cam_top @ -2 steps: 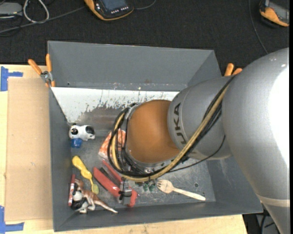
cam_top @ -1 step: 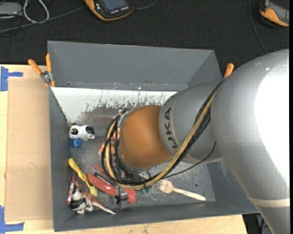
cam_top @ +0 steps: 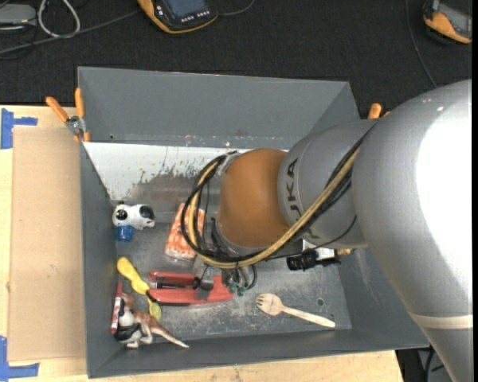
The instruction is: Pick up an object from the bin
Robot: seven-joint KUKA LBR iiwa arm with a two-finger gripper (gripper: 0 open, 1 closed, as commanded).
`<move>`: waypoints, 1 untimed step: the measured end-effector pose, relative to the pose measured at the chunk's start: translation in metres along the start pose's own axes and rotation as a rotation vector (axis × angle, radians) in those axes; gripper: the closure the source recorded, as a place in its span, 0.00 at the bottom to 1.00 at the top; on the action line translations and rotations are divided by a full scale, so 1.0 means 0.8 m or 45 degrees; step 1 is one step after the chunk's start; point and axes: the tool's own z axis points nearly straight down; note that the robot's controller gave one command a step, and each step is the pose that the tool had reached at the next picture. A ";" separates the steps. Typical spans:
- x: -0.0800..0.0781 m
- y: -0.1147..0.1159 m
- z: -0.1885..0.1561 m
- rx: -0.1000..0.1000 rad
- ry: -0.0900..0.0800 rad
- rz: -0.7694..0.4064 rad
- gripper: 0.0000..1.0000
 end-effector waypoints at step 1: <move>0.000 0.000 0.000 0.000 0.000 0.001 1.00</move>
Offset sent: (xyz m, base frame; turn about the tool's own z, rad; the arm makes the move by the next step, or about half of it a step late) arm -0.0221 0.0015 0.1495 -0.0063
